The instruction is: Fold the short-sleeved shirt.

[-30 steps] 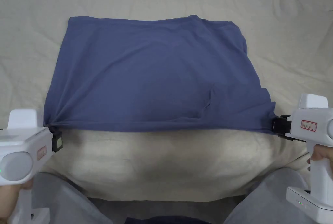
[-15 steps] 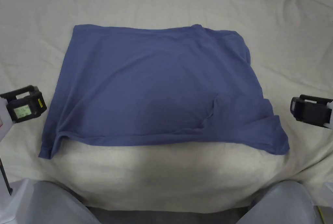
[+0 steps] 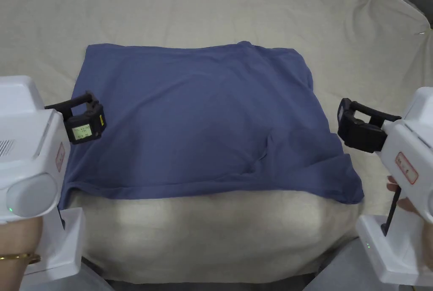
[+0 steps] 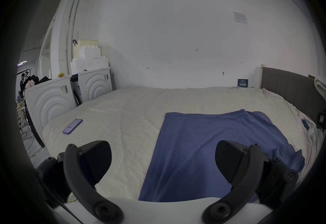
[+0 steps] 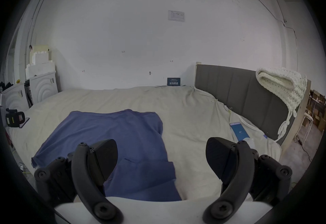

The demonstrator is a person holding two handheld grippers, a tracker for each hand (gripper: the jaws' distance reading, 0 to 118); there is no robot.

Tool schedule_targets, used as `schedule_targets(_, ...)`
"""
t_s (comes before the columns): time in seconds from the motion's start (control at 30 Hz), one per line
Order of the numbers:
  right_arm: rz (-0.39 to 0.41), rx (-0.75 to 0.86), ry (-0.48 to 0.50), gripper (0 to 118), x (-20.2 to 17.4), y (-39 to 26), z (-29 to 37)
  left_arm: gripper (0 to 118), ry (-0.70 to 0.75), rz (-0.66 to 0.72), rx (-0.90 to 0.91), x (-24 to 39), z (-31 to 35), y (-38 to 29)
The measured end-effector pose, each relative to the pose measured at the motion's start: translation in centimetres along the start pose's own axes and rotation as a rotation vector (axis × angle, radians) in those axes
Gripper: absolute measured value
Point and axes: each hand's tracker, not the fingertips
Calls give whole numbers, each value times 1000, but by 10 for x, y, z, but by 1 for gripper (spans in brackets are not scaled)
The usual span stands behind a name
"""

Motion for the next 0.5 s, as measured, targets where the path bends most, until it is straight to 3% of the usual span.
schedule_targets(0.03,-2,-2,2,103,-3,-2,0,116,-13,6,1,1,2,-1)
schedule_targets(0.1,-8,-16,24,103,-6,-4,-1,96,-27,16,-7,0,4,-3)
schedule_targets(0.13,-12,-21,37,102,-7,-5,0,80,-27,13,-11,0,4,-5)
schedule_targets(0.17,-16,-20,52,92,-8,-6,1,54,-25,9,-17,2,4,-4)
schedule_targets(0.23,-25,-8,63,51,-11,-5,3,16,-23,14,-21,1,5,-5)
schedule_targets(0.27,-28,-7,61,20,-13,-5,3,0,-24,22,-22,0,6,-5)
schedule_targets(0.3,-31,-3,60,4,-13,-5,3,0,-21,28,-22,-2,5,-8)
schedule_targets(0.5,-47,-1,78,0,-14,-1,4,0,-45,38,-27,-9,7,-6)
